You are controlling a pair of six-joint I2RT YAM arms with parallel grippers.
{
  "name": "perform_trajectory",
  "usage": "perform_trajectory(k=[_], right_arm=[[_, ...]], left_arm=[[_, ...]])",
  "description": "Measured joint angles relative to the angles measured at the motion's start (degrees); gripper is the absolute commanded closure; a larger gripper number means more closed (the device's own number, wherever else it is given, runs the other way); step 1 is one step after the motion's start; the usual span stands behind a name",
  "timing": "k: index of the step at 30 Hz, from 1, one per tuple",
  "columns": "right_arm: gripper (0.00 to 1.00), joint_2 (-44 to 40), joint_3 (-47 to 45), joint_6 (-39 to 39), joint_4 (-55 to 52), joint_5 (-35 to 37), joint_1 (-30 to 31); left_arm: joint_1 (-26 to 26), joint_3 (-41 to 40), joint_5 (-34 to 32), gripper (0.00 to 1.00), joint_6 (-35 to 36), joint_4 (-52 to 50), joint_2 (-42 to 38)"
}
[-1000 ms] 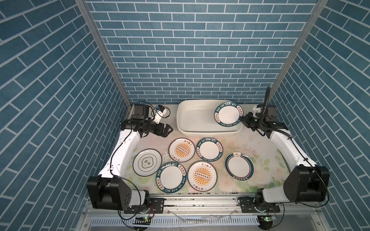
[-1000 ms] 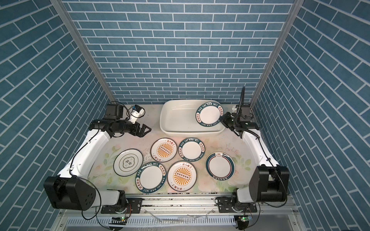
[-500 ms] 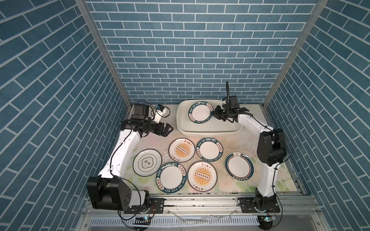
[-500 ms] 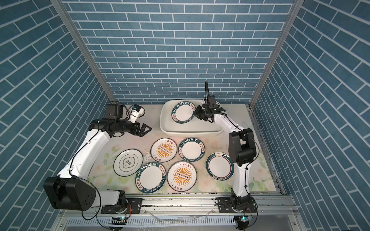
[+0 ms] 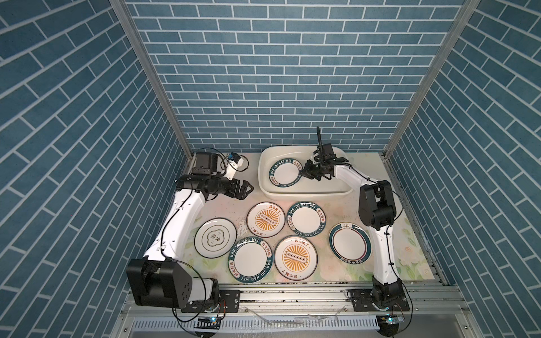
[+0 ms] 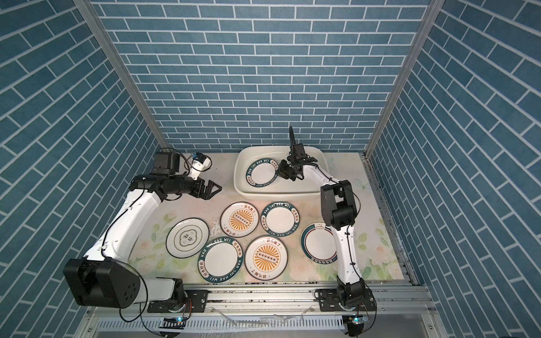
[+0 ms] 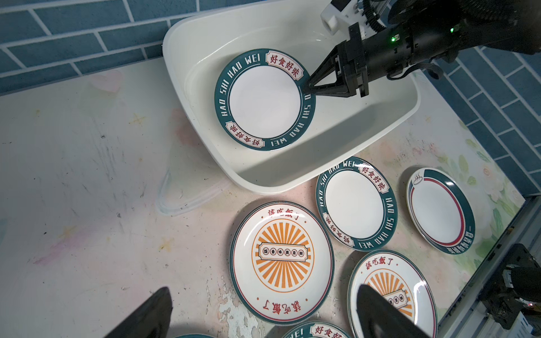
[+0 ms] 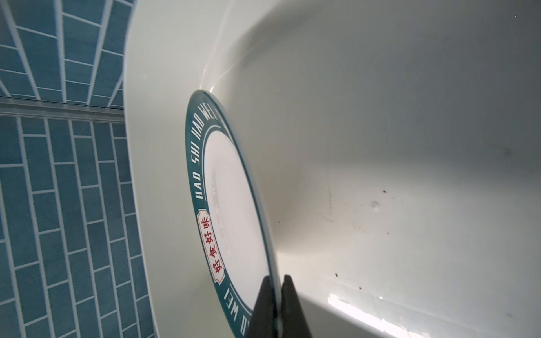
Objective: Place the plates into the plastic bin on the countertop
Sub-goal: Place the plate in the plastic bin.
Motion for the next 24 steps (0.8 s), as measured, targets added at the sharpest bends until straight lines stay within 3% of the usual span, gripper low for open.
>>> perform_trajectory(k=[14, 24], right_arm=[[1.0, 7.7, 9.2, -0.4, -3.5, -2.2, -0.1], [0.76, 9.1, 9.9, -1.0, -4.8, -3.1, -0.4]], left_arm=[[0.0, 0.0, 0.0, 0.0, -0.2, 0.0, 0.0], [0.0, 0.5, 0.0, 0.0, -0.2, 0.0, 0.3]])
